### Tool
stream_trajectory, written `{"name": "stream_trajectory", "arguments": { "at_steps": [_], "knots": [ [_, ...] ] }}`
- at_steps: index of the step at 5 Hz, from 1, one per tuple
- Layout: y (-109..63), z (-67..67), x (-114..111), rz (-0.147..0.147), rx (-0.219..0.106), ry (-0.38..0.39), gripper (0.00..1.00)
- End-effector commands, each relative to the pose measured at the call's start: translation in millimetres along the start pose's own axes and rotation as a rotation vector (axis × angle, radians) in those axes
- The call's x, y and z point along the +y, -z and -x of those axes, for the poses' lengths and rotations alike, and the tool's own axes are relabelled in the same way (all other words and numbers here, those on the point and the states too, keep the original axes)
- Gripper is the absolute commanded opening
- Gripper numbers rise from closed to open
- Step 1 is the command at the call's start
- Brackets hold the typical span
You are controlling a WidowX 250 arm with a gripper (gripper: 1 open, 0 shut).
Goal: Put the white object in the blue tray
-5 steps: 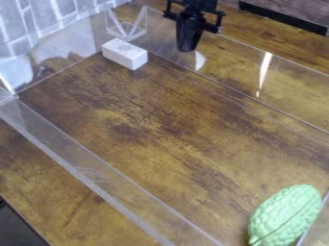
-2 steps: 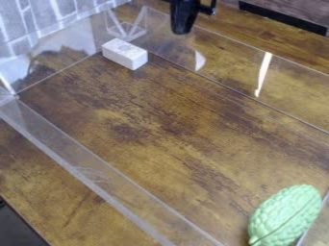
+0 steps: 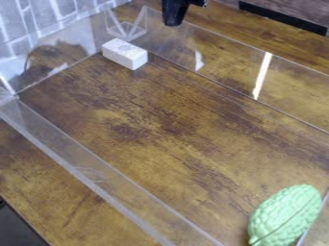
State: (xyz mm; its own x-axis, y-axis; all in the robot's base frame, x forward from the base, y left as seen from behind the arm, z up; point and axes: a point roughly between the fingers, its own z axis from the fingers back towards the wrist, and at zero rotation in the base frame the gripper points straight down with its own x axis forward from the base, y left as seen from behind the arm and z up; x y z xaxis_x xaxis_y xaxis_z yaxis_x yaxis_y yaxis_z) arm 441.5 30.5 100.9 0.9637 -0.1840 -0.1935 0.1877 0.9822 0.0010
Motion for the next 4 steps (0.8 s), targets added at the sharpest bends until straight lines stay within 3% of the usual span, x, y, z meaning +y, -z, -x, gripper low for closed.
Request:
{"name": "stream_trajectory", "arguments": {
  "at_steps": [1, 4],
  "knots": [
    [-25.2, 3.1, 10.7, -0.028, -0.068, -0.011, 0.0],
    [-20.3, 4.5, 22.4, -0.06, -0.033, -0.004, 0.0]
  ]
}}
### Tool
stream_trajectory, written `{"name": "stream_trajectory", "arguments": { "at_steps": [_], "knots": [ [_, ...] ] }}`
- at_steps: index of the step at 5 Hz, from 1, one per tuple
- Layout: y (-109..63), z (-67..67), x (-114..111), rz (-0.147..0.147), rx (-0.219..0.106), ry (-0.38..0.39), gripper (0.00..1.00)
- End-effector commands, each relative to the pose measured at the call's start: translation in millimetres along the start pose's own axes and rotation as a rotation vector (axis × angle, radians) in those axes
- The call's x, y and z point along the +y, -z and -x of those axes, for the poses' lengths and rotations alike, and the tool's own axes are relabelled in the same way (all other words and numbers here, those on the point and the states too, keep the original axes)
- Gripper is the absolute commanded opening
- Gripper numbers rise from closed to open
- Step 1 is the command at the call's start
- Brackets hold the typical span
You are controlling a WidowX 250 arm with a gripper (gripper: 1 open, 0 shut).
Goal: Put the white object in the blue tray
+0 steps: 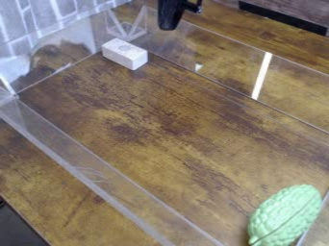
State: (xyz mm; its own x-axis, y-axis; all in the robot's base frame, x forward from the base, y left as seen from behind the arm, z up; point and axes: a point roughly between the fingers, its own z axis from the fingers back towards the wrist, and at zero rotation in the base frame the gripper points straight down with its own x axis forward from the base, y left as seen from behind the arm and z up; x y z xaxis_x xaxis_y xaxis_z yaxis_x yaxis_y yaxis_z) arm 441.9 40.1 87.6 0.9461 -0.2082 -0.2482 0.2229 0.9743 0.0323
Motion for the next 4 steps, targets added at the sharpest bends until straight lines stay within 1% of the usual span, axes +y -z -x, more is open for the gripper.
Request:
{"name": "stream_trajectory", "arguments": {
  "at_steps": [1, 3, 4],
  "knots": [
    [-31.7, 8.5, 17.8, -0.032, -0.076, -0.032, 0.0],
    [-29.2, 9.4, 23.0, -0.048, -0.054, -0.015, 0.0],
    [-24.6, 8.3, 23.2, -0.051, -0.042, -0.008, 1.0]
  ]
}}
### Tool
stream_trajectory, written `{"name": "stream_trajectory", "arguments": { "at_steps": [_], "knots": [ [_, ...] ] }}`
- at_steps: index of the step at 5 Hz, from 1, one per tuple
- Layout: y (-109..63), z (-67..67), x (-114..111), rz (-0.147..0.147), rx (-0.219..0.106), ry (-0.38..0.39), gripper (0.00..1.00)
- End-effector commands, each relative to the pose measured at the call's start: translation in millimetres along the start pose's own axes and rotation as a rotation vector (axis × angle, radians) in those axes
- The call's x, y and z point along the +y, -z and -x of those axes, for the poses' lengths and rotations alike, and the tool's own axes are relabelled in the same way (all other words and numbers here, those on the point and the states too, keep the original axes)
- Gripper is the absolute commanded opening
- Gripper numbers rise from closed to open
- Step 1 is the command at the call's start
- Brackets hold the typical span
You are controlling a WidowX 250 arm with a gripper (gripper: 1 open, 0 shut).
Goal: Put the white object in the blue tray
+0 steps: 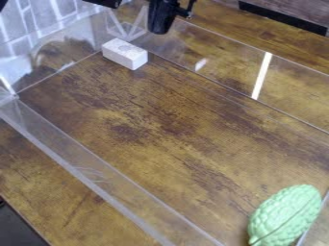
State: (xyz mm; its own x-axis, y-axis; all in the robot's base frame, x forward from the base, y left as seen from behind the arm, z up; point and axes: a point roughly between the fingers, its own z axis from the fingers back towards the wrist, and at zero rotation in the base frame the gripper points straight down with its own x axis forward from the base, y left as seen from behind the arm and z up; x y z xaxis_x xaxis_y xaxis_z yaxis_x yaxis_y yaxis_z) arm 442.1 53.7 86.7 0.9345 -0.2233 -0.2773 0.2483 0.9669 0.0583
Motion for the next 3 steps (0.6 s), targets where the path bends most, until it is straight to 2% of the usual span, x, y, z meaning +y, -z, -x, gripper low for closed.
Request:
{"name": "stream_trajectory", "arguments": {
  "at_steps": [1, 2, 3],
  "knots": [
    [-20.8, 4.1, 5.6, -0.024, -0.063, -0.013, 1.0],
    [-16.3, 4.3, 5.1, -0.025, -0.072, -0.003, 1.0],
    [-21.8, 7.9, 14.1, -0.018, -0.081, -0.007, 1.0]
  ]
}}
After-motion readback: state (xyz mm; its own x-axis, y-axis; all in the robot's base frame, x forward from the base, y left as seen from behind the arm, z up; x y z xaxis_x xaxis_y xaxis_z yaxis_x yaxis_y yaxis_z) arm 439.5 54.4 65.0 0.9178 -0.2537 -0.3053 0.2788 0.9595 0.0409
